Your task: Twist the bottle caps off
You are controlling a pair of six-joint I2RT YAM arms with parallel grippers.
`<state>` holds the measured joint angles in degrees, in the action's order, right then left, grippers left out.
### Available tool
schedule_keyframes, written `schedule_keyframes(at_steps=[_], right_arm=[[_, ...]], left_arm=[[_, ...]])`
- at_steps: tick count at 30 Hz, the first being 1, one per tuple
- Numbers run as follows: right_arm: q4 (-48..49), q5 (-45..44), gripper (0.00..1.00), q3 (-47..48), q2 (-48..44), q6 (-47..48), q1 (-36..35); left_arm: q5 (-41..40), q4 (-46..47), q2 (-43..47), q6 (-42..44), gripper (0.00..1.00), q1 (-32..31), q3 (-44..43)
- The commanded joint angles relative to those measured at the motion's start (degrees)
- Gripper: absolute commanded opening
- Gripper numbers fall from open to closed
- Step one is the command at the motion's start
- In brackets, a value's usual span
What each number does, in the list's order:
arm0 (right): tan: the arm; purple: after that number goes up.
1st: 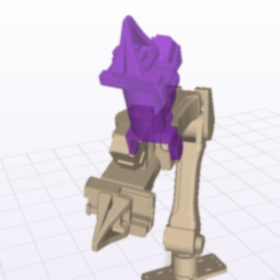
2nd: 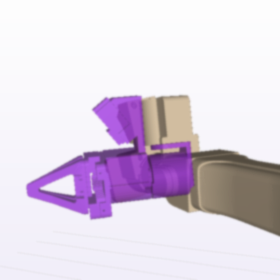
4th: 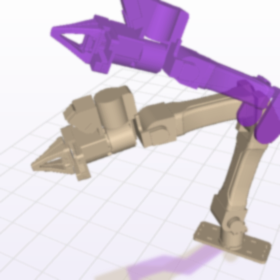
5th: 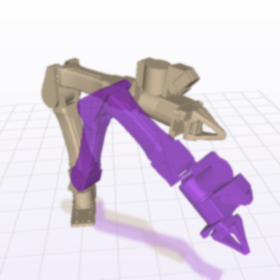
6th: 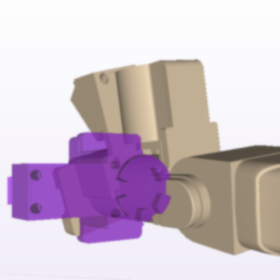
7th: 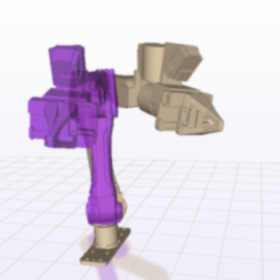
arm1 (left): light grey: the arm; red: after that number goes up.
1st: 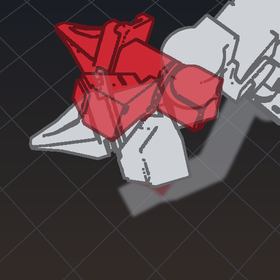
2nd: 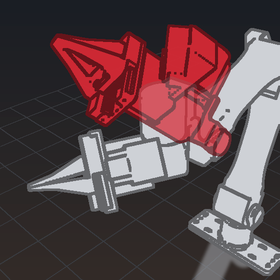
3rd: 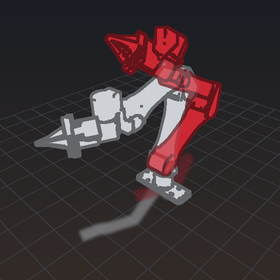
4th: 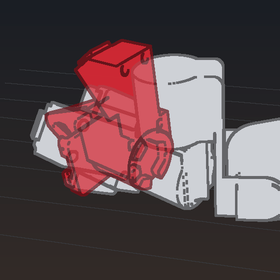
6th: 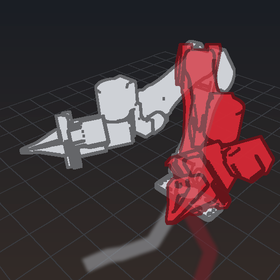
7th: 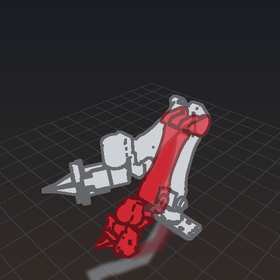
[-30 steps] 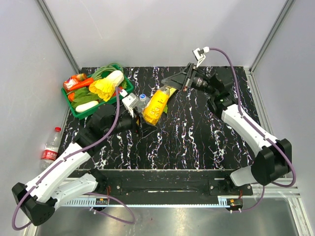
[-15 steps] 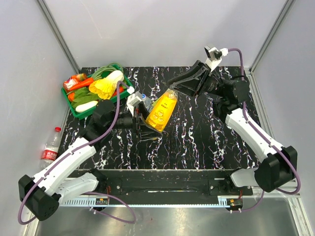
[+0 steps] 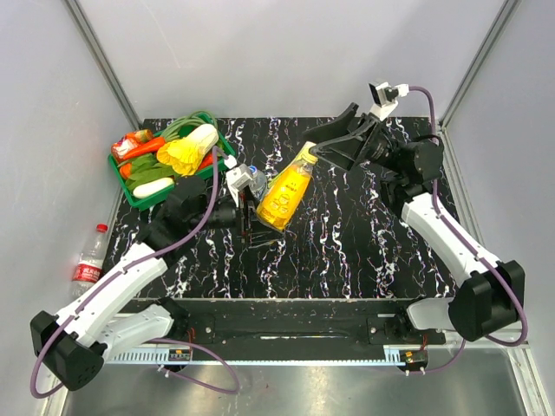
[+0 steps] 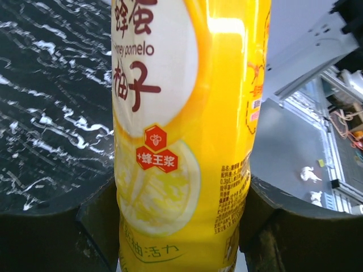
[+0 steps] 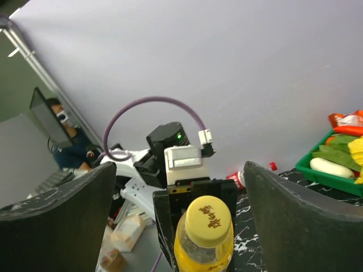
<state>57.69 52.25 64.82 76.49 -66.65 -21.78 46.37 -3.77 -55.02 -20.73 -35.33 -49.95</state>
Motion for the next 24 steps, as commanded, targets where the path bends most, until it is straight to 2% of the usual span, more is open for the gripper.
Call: schedule_keyframes(at_steps=[1, 12, 16, 18, 24], right_arm=[[-6.42, -4.17, 1.00, 1.62, -2.57, 1.16, 1.30], [-50.27, -16.91, 1.00, 11.46, -3.10, 18.75, 1.21], [-54.26, -16.74, 1.00, 13.23, -1.52, 19.19, 1.13], [-56.19, -16.83, 1.00, 13.93, -0.82, 19.45, 0.86], [-62.96, -18.59, 1.00, 16.74, 1.73, 21.57, -1.77]], left_arm=[[-7.86, -6.76, 2.29, 6.22, 0.11, 0.26, -4.18], [-31.76, -20.92, 5.98, 13.70, 0.12, -2.01, -7.88], [-46.07, -24.79, 5.11, 15.37, 0.13, -7.28, -10.16], [-55.72, -26.46, 3.88, 15.81, 0.13, -10.44, -11.48], [-78.07, -31.99, -2.44, 15.46, 0.12, -19.50, -16.22]])
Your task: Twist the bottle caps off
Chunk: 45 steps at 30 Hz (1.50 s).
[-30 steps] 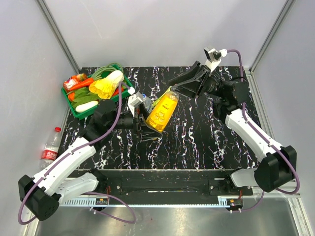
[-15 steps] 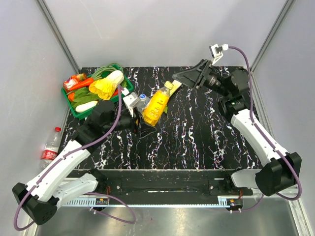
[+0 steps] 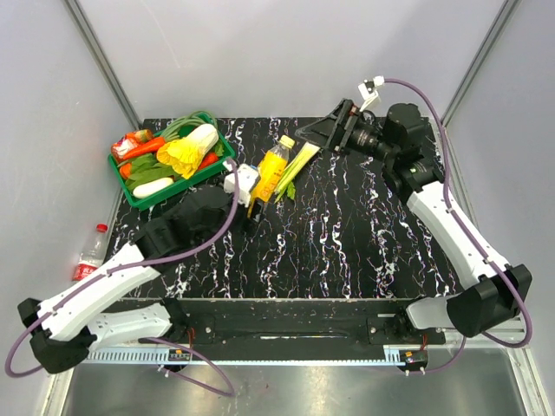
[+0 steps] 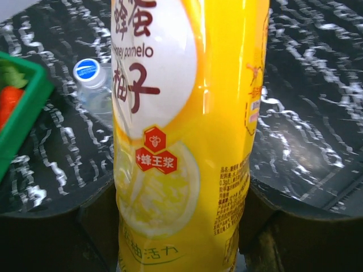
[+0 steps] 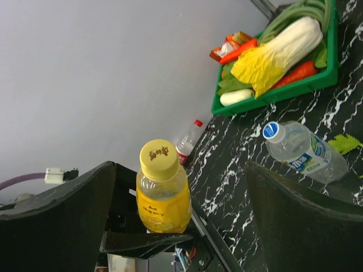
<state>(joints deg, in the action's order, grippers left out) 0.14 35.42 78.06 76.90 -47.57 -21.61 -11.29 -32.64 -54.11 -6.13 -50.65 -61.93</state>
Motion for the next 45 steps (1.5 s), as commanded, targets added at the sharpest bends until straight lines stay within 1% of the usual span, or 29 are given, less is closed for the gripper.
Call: schedule_keyframes(at_steps=[1, 4, 7, 9, 13, 20, 22, 25, 32, 33, 36, 41, 45], right_arm=[[-5.33, -1.84, 1.00, 3.41, 1.67, 2.40, -2.30], [-6.03, -2.63, 1.00, 3.41, 2.28, 1.96, -2.83], [-5.60, -2.38, 1.00, 2.63, 2.99, 1.17, -3.00], [-5.16, -2.29, 0.99, 2.18, 3.42, 0.20, -3.09], [-1.12, -2.11, 0.95, -0.01, 3.60, -2.17, -3.09], [-0.76, -2.20, 0.87, -0.72, 5.36, -3.67, -3.09], [-0.76, -2.28, 0.83, -0.81, 5.54, -3.93, -3.09], [-1.02, -2.63, 0.79, -0.19, 5.89, -2.88, -3.09], [-0.93, -2.29, 0.66, -0.63, 5.98, -3.14, -3.09], [-1.02, -1.94, 0.61, -0.54, 6.24, -3.14, -3.09], [-1.55, -1.76, 0.50, -0.54, 6.42, -3.14, -3.09], [-1.64, -2.02, 0.24, -1.60, 5.89, -2.70, -3.09], [-1.37, -1.93, 0.08, -2.39, 5.36, -1.74, -3.09]], left_arm=[[-23.22, -4.00, -4.42, 0.86, 0.11, -5.50, -4.95], [-31.75, -6.20, -7.58, -0.54, 0.10, -8.75, -6.71], [-35.99, -6.64, -9.26, -1.34, 0.10, -11.21, -7.59], [-36.52, -6.64, -10.22, -1.25, 0.10, -12.45, -7.94], [-37.66, -6.82, -12.25, -0.90, 0.10, -14.03, -8.29], [-38.02, -7.26, -14.36, -1.25, 0.10, -15.61, -9.26], [-38.54, -7.61, -15.06, -1.16, 0.10, -15.97, -9.52], [-39.77, -8.05, -16.38, -0.99, 0.10, -16.58, -9.79], [-41.36, -9.19, -18.93, -1.25, 0.11, -17.37, -10.05], [-41.18, -9.11, -19.19, -1.25, 0.11, -17.46, -10.14], [-40.66, -9.10, -19.72, -1.51, 0.11, -17.55, -10.23], [-40.83, -9.46, -20.07, -1.87, 0.11, -17.46, -10.05], [-40.92, -9.54, -19.98, -2.31, 0.11, -17.55, -9.35]])
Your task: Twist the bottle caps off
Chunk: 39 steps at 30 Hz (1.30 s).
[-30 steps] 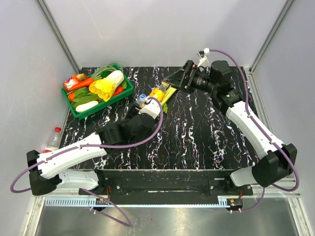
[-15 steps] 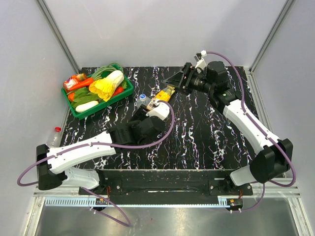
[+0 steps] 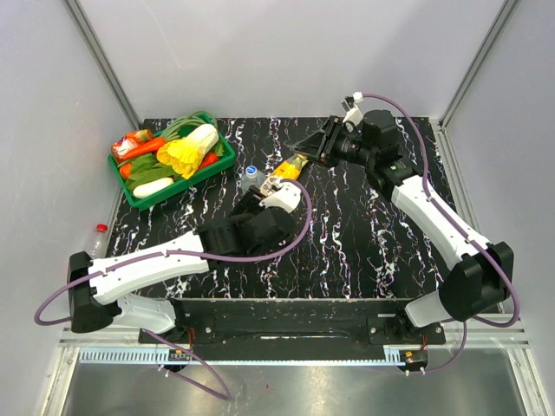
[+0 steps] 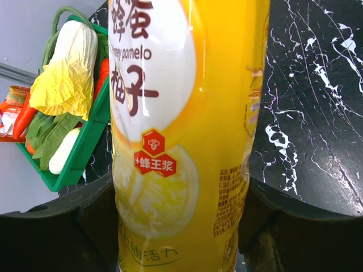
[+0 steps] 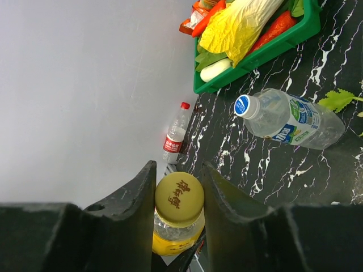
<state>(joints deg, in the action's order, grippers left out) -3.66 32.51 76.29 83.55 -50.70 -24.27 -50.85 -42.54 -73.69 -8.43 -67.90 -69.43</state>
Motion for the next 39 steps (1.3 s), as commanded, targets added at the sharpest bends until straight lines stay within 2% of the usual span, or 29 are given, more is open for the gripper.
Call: schedule_keyframes(at_steps=[1, 3, 9, 12, 19, 22, 30, 36, 39], right_arm=[[2.60, 1.06, 0.04, -0.97, -1.46, 1.48, -0.43], [3.04, 1.41, 0.00, -1.32, -1.63, 2.00, -0.43], [6.47, 2.99, 0.00, -3.60, -2.51, 2.71, -0.43], [10.42, 5.54, 0.00, -6.15, -3.13, 2.71, -0.43], [12.45, 6.95, 0.00, -9.40, -3.74, 2.62, -0.43], [12.80, 7.65, 0.00, -10.11, -3.92, 2.62, -0.43], [16.75, 9.85, 0.00, -11.87, -6.11, 1.39, -0.34], [23.33, 12.04, 0.00, -13.62, -8.31, 0.60, -0.34], [27.46, 13.36, 0.00, -14.76, -9.54, 0.34, -0.25]], left_arm=[[-1.36, 0.53, -0.40, -0.27, 0.11, -0.30, -1.76], [-0.74, 0.53, -0.31, -0.80, 0.11, -0.30, -1.41], [1.36, 0.88, -0.23, -2.47, 0.11, -0.04, -0.10], [4.35, 2.11, 0.48, -3.35, 0.11, 0.57, 1.05], [13.75, 5.45, 3.72, -5.72, 0.11, 3.56, 4.29], [19.37, 8.26, 6.01, -6.34, 0.11, 5.84, 6.75], [40.37, 19.15, 15.41, -7.30, 0.10, 14.27, 15.54], [60.57, 27.15, 20.25, -8.97, 0.11, 21.13, 20.56], [67.44, 30.84, 20.34, -10.55, 0.10, 22.72, 21.61]])
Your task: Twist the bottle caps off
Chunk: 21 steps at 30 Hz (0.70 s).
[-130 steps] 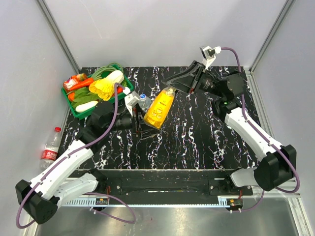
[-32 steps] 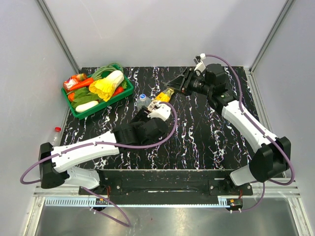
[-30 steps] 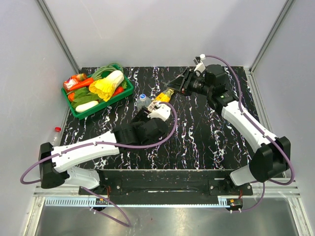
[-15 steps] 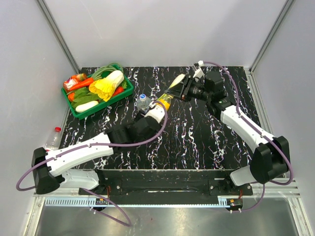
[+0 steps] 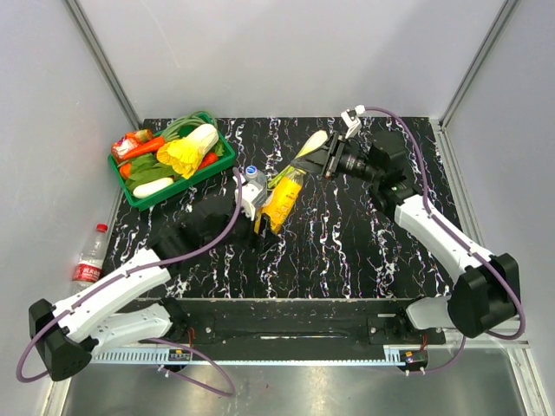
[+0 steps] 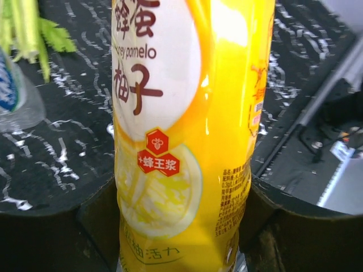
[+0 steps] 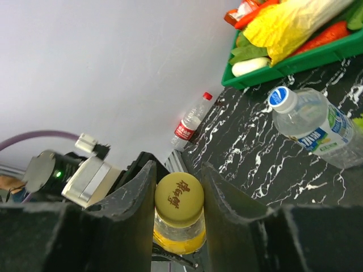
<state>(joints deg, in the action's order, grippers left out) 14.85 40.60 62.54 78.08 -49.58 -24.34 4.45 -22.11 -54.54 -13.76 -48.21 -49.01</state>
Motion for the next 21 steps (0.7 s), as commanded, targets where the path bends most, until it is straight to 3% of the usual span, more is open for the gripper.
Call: schedule_keyframes(at_steps=[1, 6, 13, 21], right_arm=[[9.84, 5.54, 0.00, -1.28, -4.52, -0.87, -0.27], [17.13, 8.52, 0.00, -2.86, -6.36, -1.13, -0.27], [25.92, 12.04, 0.00, -3.92, -9.70, -2.89, -0.27], [33.66, 20.13, 0.00, -3.66, -12.25, -2.19, -0.27]], left_arm=[[13.99, 11.46, 1.19, -5.75, 0.10, 3.73, 1.38], [25.59, 20.59, 1.89, -9.70, 0.10, 6.28, 3.74], [43.52, 40.19, -0.03, -20.59, 0.10, 7.25, 6.21], [51.18, 55.41, -2.32, -28.86, 0.10, 7.42, 6.21]])
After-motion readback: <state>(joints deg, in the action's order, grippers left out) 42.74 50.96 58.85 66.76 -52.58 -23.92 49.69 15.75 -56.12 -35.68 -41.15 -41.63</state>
